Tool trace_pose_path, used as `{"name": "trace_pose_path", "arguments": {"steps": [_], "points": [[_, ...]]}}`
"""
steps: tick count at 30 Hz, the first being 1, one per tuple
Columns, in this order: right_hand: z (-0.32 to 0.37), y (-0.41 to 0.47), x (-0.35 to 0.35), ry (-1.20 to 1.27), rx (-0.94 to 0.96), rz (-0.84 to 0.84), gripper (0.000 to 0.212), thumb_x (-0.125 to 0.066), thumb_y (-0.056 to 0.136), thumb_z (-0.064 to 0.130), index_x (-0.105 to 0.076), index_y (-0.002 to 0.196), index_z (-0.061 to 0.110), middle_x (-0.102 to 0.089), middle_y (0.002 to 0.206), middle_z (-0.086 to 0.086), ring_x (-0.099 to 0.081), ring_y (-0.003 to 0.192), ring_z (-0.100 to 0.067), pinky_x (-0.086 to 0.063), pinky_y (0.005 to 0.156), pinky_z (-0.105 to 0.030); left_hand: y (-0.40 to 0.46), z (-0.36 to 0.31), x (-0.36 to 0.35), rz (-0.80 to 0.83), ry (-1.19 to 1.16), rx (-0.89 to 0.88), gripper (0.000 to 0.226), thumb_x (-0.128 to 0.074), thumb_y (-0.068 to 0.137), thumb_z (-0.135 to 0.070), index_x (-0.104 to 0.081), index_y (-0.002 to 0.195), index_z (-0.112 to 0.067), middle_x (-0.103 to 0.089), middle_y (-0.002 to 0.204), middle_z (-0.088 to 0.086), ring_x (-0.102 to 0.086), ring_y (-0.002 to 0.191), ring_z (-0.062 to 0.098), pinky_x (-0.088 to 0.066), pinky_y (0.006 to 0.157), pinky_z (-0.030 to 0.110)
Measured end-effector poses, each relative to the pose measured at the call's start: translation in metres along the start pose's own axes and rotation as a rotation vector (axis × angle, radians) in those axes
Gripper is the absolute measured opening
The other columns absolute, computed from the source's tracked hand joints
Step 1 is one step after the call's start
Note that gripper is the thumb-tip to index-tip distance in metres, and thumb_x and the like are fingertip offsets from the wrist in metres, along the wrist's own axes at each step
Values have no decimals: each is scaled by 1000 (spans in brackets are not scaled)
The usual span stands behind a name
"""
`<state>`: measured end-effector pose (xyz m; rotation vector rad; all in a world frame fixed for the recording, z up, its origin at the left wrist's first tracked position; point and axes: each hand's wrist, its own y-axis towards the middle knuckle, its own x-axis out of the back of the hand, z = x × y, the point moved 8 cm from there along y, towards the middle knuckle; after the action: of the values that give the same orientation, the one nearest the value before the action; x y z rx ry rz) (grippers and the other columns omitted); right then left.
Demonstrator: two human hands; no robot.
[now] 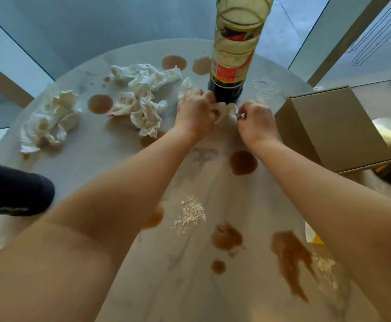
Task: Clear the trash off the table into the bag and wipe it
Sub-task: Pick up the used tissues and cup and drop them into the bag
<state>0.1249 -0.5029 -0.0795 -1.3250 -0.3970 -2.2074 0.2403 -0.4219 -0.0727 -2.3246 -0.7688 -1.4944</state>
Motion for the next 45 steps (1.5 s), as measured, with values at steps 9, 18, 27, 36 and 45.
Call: {"name": "trace_pose_path", "arguments": {"steps": [9,18,27,36,45], "points": [[-2,-19,31,105,50,-109,18,-48,84,2,-65,91,1,-61,101,-16,-55,92,-26,-33,71,-19,-30,3,28,-184,-41,34,19,-51,89,-18,-64,101,-10,-62,103,8,-49,103,29,-34,85,37],[-23,-105,101,258,131,-254,12,-58,80,5,-67,87,6,-63,92,-11,-57,81,-20,-34,69,-16,-114,-69,66,-316,-53,-24,20,-54,87,-23,-64,99,-11,-63,107,7,-50,111,29,-37,89,40],[-152,-266,158,435,0,-315,12,-63,83,14,-68,93,9,-57,89,2,-51,80,-8,-35,65,2,-261,-192,16,-213,-353,-115,7,-64,80,-9,-66,85,-5,-58,79,-2,-51,67,7,-35,63,2],[-361,-444,88,542,-630,-230,7,-61,84,11,-61,84,19,-63,94,-10,-57,78,-18,-41,61,-14,-396,-278,-140,256,-398,-136,5,-61,83,-6,-64,83,-2,-59,76,6,-49,67,13,-41,63,20],[-460,-513,-37,431,-1137,76,11,-52,85,13,-62,89,11,-63,91,-7,-59,87,-26,-46,72,-31,-428,-217,-281,569,-204,203,7,-54,85,-11,-58,85,-6,-56,79,5,-51,74,17,-37,63,25]]}}
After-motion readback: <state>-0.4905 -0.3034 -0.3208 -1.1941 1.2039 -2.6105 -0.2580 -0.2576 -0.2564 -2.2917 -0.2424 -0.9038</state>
